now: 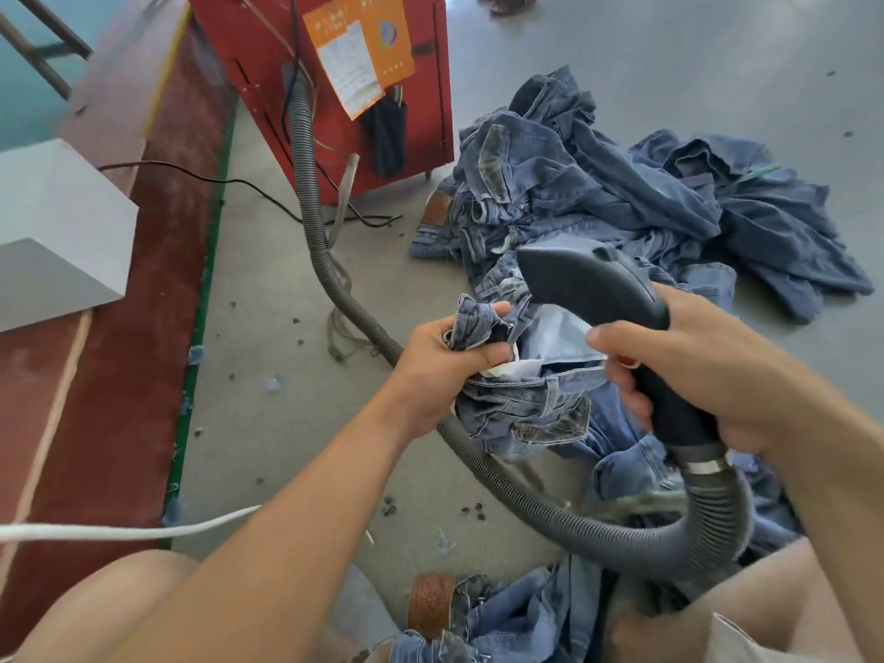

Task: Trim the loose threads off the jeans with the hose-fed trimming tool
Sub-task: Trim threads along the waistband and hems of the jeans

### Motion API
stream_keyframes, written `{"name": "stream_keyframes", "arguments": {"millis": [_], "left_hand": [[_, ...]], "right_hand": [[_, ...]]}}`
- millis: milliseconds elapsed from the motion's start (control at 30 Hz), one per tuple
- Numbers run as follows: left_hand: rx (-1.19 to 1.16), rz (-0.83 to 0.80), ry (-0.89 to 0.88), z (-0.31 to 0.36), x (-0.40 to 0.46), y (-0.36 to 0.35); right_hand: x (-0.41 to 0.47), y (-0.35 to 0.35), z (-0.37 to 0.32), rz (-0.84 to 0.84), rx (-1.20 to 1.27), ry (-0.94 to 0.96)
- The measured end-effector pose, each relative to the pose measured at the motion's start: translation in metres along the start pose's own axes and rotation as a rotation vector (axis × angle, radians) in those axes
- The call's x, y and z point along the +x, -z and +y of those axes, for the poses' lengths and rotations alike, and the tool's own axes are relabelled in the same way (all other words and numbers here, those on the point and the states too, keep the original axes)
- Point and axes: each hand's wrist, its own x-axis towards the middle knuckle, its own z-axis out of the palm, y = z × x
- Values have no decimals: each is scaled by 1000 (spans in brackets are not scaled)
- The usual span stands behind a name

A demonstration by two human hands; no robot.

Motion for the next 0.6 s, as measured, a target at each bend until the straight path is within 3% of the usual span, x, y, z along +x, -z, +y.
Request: {"name": "stream_keyframes", "arguments": {"millis": [133, 233, 400, 600], "left_hand": [[-165, -142, 60, 10, -2, 2], [-169, -171, 77, 15, -6, 1], [-195, -138, 153, 17, -9, 4], [-199, -182, 139, 21, -6, 4]], "right_hand": [[-5, 4, 3, -112, -252, 26], [-1, -4, 4, -69, -379, 39], [5, 3, 10, 141, -202, 86], [-5, 2, 11, -71, -435, 56]]}}
